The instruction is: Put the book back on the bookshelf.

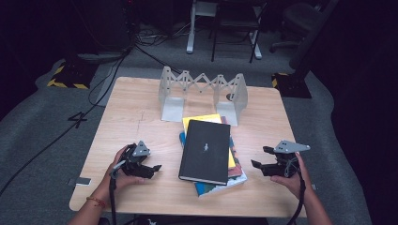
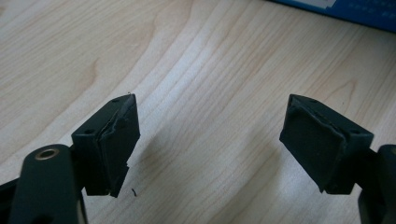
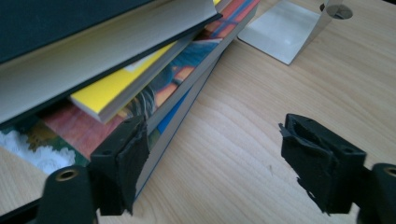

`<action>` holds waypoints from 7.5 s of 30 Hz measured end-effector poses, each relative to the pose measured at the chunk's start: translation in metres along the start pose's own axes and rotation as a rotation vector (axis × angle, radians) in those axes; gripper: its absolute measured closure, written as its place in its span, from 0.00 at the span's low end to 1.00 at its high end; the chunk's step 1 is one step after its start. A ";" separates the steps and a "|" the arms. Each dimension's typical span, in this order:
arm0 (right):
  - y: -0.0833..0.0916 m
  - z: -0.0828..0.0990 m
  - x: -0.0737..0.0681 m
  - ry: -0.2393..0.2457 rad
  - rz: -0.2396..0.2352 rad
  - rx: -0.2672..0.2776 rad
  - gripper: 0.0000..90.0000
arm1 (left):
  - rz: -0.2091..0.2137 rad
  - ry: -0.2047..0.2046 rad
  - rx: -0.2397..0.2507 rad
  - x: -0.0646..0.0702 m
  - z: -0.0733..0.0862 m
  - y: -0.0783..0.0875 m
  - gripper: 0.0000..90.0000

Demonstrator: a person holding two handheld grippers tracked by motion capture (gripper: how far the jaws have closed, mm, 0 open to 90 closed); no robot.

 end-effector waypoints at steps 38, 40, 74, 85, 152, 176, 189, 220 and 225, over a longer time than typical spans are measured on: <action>-0.046 -0.055 -0.066 0.041 -0.188 0.003 0.22 | -0.050 -0.086 0.072 0.001 -0.063 -0.032 0.23; -0.051 -0.054 -0.064 0.012 -0.171 0.006 0.18 | -0.056 -0.096 0.081 0.001 -0.066 -0.031 0.23; -0.079 -0.054 -0.074 -0.072 -0.347 -0.052 0.01 | -0.038 -0.096 0.097 0.007 -0.076 -0.042 0.24; -0.097 -0.067 -0.071 -0.073 -0.315 -0.065 0.01 | -0.043 -0.111 0.083 0.006 -0.079 -0.052 0.30; -0.096 -0.135 -0.054 0.136 -0.256 0.228 0.27 | 0.101 0.036 0.332 -0.049 -0.158 -0.026 0.93; -0.064 -0.155 -0.048 0.184 -0.139 0.338 0.45 | 0.008 -0.037 0.333 -0.023 -0.197 0.006 0.99; -0.029 -0.149 -0.061 0.269 -0.146 0.371 0.56 | -0.011 -0.125 0.335 0.001 -0.201 0.027 0.98; -0.001 -0.138 -0.074 0.316 -0.325 0.371 0.70 | 0.005 -0.180 0.337 0.036 -0.171 0.045 0.72; -0.002 -0.136 -0.074 0.312 -0.320 0.379 0.70 | 0.028 -0.173 0.311 0.038 -0.152 0.043 0.68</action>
Point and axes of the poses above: each handheld gripper's, and its own axes: y roughly backward along the jaws, z roughly out of its underside, x roughly to its right, the point moved 8 cm from there along -y, roughly forward along the jaws, and after that the axes turned 6 degrees about x, right-handed, at the moved point
